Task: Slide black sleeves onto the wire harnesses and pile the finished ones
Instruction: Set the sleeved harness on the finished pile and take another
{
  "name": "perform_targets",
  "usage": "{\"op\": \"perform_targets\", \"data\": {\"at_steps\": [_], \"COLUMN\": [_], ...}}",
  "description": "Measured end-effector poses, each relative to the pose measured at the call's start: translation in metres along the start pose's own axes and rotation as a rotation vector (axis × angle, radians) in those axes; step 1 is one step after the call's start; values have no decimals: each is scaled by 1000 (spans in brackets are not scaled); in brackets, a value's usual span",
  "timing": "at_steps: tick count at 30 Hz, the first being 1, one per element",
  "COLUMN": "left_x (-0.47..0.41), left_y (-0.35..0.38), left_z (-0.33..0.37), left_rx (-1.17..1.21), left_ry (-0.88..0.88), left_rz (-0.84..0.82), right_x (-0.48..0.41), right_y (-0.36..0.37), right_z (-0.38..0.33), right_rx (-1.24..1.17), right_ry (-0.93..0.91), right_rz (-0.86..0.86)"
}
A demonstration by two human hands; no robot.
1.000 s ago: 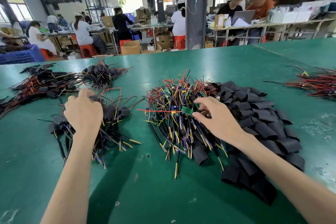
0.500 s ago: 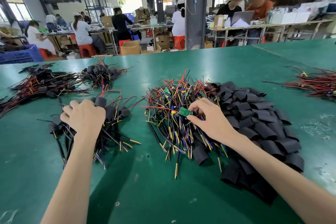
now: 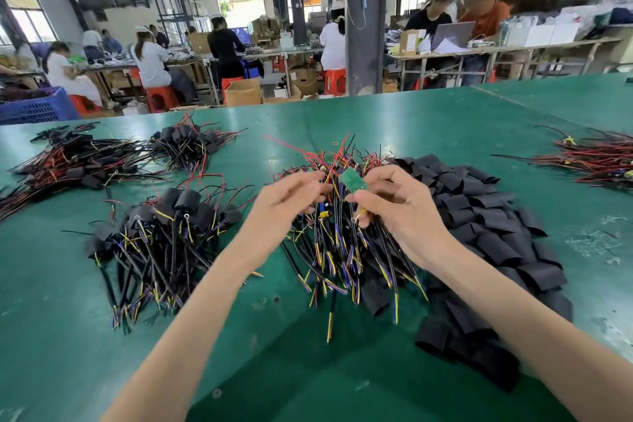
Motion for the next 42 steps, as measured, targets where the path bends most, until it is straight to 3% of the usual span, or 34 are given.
{"op": "perform_targets", "data": {"at_steps": [8, 15, 22, 25, 28, 30, 32, 34, 37, 42], "left_x": [3, -3, -11, -13, -10, -8, -8, -8, -4, -1], "left_y": [21, 5, -12, -28, -41, -45, -46, -44, -34, -18], "left_z": [-4, -8, -6, -2, 1, 1, 0, -1, -6, -21], "left_rx": [532, 762, 798, 822, 632, 364, 80, -254, -712, -897], "left_ry": [-7, -49, -113, -161, -142, -86, -21, 91, 209, 191], "left_rz": [248, 433, 509, 446, 345, 265, 205, 129, -76, -289], "right_x": [8, 14, 21, 10, -5, -10, -8, -7, -9, -8], "right_y": [13, 17, 24, 1, -40, -68, -83, -87, -84, -79], "right_z": [4, 8, 8, -3, -16, -19, -16, -12, -8, -8], "right_rx": [51, 230, 438, 661, 1212, 1489, 1643, 1704, 1698, 1660], "right_ry": [95, 65, 99, -39, -75, 207, 507, 620, 640, 644], "right_rz": [-219, -50, -109, 127, 496, 567, 529, 514, 522, 497]}}
Point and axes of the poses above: each hand's wrist, its own x-axis away from the middle knuckle, its own y-axis out of the palm, z = x × y, the point moved 1 cm from there along -x, towards the middle knuckle, and after that the axes turned 15 degrees about y, right-handed, at the moved point
